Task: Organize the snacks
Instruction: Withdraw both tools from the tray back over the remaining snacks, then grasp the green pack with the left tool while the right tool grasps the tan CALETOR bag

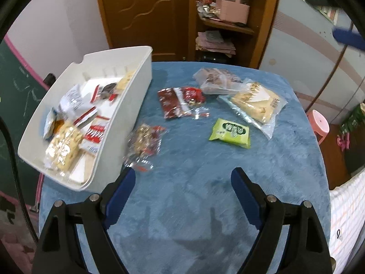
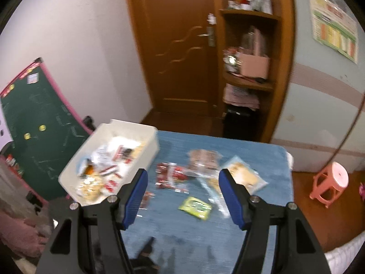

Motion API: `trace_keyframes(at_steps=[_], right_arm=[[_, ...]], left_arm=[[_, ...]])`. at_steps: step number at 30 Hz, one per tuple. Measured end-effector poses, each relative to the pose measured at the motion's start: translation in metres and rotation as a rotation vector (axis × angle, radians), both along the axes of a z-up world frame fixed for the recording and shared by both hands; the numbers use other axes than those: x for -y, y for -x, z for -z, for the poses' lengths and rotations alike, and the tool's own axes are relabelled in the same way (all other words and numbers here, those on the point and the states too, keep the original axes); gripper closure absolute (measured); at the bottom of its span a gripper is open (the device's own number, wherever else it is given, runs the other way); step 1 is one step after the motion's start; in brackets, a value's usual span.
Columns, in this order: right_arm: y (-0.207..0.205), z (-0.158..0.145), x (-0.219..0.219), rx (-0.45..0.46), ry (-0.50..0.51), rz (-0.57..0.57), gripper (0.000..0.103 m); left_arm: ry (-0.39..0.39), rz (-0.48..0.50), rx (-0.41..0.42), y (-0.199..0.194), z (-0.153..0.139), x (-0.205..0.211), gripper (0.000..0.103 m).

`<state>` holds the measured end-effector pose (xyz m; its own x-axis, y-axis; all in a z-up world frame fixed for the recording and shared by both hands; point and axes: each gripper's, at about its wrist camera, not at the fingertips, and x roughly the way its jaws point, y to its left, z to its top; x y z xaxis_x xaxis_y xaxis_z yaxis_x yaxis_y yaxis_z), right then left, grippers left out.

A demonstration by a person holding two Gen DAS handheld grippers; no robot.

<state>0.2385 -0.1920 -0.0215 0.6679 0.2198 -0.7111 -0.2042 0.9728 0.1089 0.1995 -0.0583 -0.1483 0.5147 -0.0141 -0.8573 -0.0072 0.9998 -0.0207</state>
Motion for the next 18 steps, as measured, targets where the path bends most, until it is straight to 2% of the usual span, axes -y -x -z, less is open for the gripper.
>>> trace_keyframes(at_steps=[6,10,14,18], right_arm=[[-0.015,0.032,0.049,-0.047,-0.027,0.097,0.038],[-0.037,0.069,0.075,-0.14,-0.099,0.14,0.038],[-0.055,0.11,0.097,-0.235,-0.176,0.196,0.038],[-0.07,0.149,0.109,-0.315,-0.236,0.258,0.038]], left_arm=[[0.049,0.055,-0.032,-0.03,0.013,0.012,0.018],[0.118,0.084,-0.086,-0.054,0.032,0.024,0.018],[0.181,0.055,-0.138,-0.075,0.054,0.033,0.018],[0.182,0.062,-0.139,-0.088,0.068,0.048,0.018]])
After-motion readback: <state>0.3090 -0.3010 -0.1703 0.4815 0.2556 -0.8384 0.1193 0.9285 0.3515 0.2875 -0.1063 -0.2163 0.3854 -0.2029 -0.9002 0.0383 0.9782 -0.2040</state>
